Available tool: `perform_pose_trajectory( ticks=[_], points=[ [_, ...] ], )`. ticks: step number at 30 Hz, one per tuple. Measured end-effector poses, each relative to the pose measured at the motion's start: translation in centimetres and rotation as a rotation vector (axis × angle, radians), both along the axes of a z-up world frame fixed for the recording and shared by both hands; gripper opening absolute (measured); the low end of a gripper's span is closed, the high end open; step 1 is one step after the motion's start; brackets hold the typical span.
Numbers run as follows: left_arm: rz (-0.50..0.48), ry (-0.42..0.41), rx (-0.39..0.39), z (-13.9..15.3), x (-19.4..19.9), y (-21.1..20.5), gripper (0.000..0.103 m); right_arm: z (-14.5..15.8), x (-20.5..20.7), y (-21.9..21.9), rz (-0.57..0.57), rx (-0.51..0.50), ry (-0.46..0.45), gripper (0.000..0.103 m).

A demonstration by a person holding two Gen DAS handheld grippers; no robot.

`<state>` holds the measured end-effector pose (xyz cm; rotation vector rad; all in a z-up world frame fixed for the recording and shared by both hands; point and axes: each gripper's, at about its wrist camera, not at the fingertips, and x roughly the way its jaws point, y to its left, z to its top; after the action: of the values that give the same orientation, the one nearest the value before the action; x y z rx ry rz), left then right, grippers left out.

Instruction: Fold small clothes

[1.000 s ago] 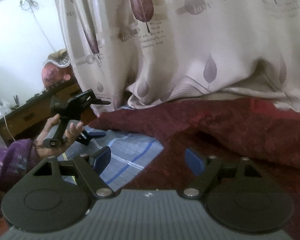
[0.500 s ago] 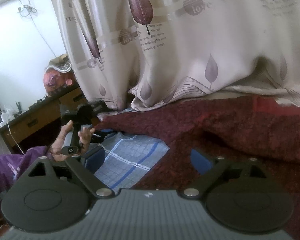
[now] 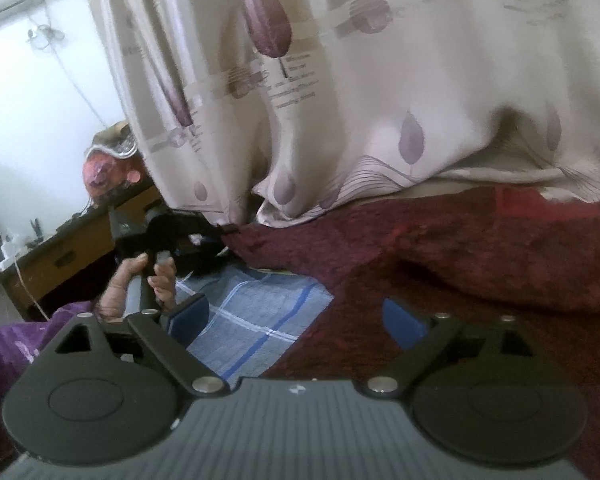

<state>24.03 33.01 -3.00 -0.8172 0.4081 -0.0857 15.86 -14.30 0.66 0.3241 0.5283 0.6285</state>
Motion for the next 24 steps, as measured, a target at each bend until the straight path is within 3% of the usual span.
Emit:
perform_pose_trajectory(
  ticks=[5, 11, 20, 24],
  points=[
    [-0.093, -0.085, 0.173, 4.8, 0.1, -6.1, 0.006, -0.1, -0.2, -2.0, -0.048, 0.047, 0.012, 0.093],
    [-0.265, -0.191, 0.282, 8.4, 0.2, -15.1, 0.007, -0.2, -0.7, -4.9, -0.118, 0.086, 0.015, 0.093],
    [-0.494, -0.235, 0.445, 7.7, 0.9, -28.2, 0.007, -0.9, -1.2, -10.2, -0.237, 0.165, 0.035, 0.093],
    [-0.602, -0.242, 0.609, 5.8, 0.5, -34.0, 0.007, -1.2, -1.4, -12.1, -0.269, 0.186, 0.039, 0.093]
  ],
)
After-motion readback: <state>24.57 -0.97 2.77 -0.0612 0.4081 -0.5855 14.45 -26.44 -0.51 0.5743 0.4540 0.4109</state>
